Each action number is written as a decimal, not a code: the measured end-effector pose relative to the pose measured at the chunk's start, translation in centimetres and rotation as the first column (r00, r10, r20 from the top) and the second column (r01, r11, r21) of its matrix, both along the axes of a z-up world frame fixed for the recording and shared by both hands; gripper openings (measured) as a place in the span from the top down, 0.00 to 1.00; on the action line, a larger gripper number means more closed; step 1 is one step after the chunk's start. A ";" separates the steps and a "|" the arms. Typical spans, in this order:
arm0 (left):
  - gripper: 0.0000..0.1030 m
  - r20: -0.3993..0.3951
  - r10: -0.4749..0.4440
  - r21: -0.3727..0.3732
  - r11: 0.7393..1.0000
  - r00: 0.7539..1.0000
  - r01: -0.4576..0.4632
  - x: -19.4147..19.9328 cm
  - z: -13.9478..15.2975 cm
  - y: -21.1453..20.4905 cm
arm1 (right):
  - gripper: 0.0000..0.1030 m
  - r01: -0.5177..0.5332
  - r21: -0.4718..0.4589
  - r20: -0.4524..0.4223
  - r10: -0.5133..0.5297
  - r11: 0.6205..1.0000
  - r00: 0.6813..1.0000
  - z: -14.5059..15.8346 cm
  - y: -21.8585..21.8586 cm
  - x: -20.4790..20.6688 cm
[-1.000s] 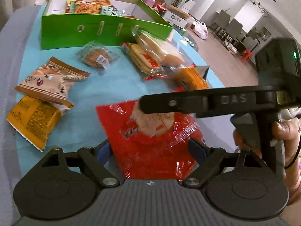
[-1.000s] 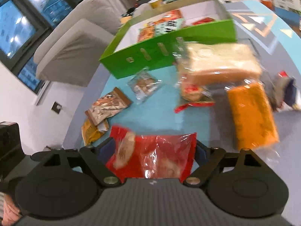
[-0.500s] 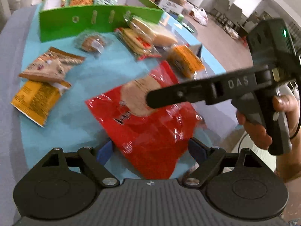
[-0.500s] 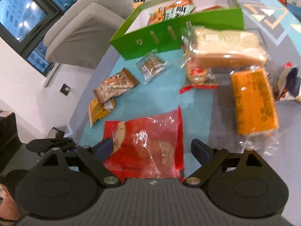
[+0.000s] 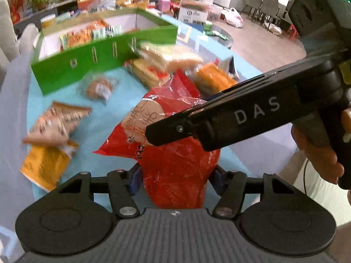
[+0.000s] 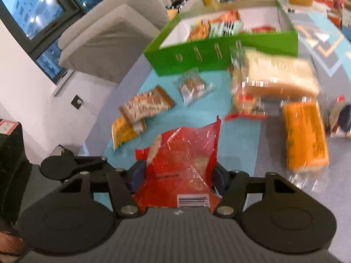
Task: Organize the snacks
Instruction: 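Carry the red bread bag into the green box and open the right gripper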
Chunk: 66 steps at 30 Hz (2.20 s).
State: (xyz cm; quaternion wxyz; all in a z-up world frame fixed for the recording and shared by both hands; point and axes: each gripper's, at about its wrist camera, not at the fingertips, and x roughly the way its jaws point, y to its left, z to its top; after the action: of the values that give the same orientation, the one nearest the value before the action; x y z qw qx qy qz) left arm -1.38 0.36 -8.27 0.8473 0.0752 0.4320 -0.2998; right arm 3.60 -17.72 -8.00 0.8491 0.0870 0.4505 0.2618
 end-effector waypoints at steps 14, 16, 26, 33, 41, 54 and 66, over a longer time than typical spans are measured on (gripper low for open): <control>0.45 0.191 0.037 -0.022 0.999 0.981 -0.034 7.5 6.4 -1.3 | 0.33 0.063 0.110 0.137 -0.078 0.992 0.988 5.0 -2.1 7.1; 0.45 0.202 0.045 -0.031 0.999 0.978 -0.040 9.7 7.1 -1.7 | 0.33 0.077 0.134 0.138 -0.096 0.988 0.986 5.5 -2.8 8.8; 0.45 0.231 0.015 0.014 1.000 0.973 -0.019 19.5 8.3 -4.7 | 0.33 0.178 0.197 0.154 -0.210 0.964 0.966 6.4 -5.3 17.6; 0.45 0.209 0.011 0.045 0.999 0.978 -0.021 24.5 7.0 -5.8 | 0.33 0.220 0.233 0.109 -0.250 0.947 0.962 5.0 -6.4 21.9; 0.43 0.136 0.093 0.134 0.985 0.986 -0.112 29.4 3.6 -6.3 | 0.33 0.275 0.234 0.107 -0.306 0.933 0.946 2.9 -7.2 24.8; 0.41 0.113 0.106 0.186 0.974 0.988 -0.126 27.4 4.1 -4.3 | 0.33 0.266 0.137 0.201 -0.290 0.954 0.936 4.6 -7.7 19.9; 0.41 0.100 0.203 0.122 0.969 0.974 -0.214 20.6 5.5 1.0 | 0.28 0.209 0.041 0.201 -0.213 0.977 0.956 4.6 -6.8 14.4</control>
State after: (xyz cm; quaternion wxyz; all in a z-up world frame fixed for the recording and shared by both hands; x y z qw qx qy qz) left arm 19.18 1.33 -2.80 0.8851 0.0982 0.4193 -0.1762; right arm 18.00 -24.56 -3.35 0.9131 0.1155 0.3464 0.1816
